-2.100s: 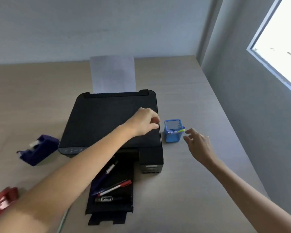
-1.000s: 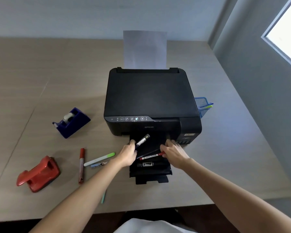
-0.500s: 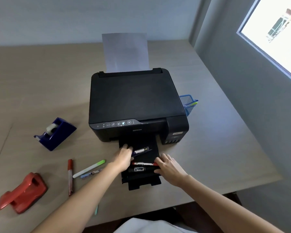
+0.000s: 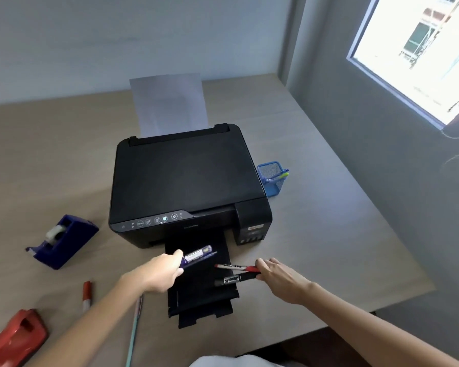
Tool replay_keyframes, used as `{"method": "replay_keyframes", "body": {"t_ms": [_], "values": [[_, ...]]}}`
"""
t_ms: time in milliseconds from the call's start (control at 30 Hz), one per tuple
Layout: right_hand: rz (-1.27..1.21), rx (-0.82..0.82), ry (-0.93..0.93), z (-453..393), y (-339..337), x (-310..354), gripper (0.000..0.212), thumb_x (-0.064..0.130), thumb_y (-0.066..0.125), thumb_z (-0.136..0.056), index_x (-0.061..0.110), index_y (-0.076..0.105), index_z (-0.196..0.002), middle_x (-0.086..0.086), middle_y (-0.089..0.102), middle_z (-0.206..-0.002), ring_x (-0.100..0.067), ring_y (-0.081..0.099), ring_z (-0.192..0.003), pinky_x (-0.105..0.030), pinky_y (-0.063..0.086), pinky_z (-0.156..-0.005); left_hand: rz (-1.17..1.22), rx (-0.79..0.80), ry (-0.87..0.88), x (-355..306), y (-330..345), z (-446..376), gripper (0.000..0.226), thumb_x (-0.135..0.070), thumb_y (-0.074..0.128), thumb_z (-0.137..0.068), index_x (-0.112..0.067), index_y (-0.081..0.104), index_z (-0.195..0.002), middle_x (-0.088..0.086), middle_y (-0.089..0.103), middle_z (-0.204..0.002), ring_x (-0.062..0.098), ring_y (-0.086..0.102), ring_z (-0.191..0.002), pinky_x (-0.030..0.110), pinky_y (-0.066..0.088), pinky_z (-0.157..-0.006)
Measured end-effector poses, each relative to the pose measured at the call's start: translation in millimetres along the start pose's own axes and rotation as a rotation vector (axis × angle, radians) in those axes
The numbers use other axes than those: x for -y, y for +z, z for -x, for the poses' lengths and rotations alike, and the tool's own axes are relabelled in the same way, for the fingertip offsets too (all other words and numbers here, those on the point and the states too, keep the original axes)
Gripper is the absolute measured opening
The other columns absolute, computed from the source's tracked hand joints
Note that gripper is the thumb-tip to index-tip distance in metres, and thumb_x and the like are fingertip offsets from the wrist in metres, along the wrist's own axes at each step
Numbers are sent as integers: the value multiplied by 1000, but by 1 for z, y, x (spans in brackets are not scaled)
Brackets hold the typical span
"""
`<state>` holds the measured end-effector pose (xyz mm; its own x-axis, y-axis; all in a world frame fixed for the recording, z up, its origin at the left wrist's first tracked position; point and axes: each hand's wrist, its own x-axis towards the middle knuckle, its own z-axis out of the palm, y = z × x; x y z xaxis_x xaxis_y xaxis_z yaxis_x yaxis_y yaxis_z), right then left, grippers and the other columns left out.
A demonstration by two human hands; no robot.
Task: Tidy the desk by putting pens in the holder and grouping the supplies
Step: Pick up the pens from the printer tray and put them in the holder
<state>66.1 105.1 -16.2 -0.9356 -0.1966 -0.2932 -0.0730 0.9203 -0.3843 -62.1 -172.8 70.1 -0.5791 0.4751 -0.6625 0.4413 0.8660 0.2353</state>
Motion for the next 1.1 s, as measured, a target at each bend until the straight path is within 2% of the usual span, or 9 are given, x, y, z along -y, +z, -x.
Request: {"method": "replay_keyframes", "body": {"t_ms": [233,300,400,567,700,767,867,1000,1100], "values": [[-163,-54,140,41,-35,-71,13,23,34,-101,14,39,-93,3,45,-80,-14,37,-70,-30,32,-66,118,160,128,-60,-81,15,17,-27,45,-96,-21,42,-80,-10,54,-77,8,50,-66,24,42,-68],[-186,-120,225,48,-49,-104,15,22,37,-100,13,41,-89,4,44,-76,-10,36,-64,-29,31,-62,155,126,163,-86,-109,11,14,-27,46,-97,-19,46,-85,-8,56,-78,7,52,-64,25,45,-68],[-217,-309,343,41,-86,-144,19,16,45,-97,16,37,-80,-4,48,-69,-22,39,-59,-35,31,-59,103,24,177,-127,-151,-14,7,-25,46,-98,-18,46,-99,-6,59,-80,10,52,-64,26,44,-65],[-183,-498,291,-15,-171,-164,18,12,41,-98,12,35,-81,3,36,-61,-17,30,-52,-35,26,-56,7,-48,97,-189,-193,-106,28,-15,47,-95,-13,35,-121,11,65,-98,20,53,-70,35,44,-67],[-15,-395,199,-63,-202,-169,13,13,37,-98,12,36,-85,-14,54,-77,-31,43,-67,-37,29,-60,-142,-75,7,-212,-203,-178,31,-8,52,-91,-2,50,-121,25,66,-111,28,54,-72,33,40,-55],[82,-312,202,-84,-205,-171,7,9,36,-96,5,42,-96,-22,60,-93,-38,52,-84,-39,35,-61,-160,-40,-41,-221,-203,-201,25,-6,53,-92,3,58,-115,23,68,-98,27,59,-68,28,40,-48],[201,-203,221,-106,-208,-167,17,3,34,-93,1,44,-108,-24,61,-104,-40,54,-97,-38,36,-64,-124,-21,-99,-228,-201,-224,14,-7,57,-93,2,61,-103,14,64,-82,20,62,-55,24,46,-45],[257,-151,217,-128,-217,-168,18,6,37,-95,0,45,-110,-23,61,-109,-40,54,-103,-37,37,-67,-118,-37,-112,-234,-198,-248,28,-7,64,-90,5,63,-115,19,71,-111,24,65,-61,33,59,-67],[250,-89,232,-136,-227,-161,22,4,38,-94,-2,45,-113,-24,60,-113,-41,54,-106,-37,37,-69,-144,-66,-115,-236,-194,-258,31,-8,67,-88,2,64,-117,19,70,-114,26,68,-75,36,60,-79]]}}
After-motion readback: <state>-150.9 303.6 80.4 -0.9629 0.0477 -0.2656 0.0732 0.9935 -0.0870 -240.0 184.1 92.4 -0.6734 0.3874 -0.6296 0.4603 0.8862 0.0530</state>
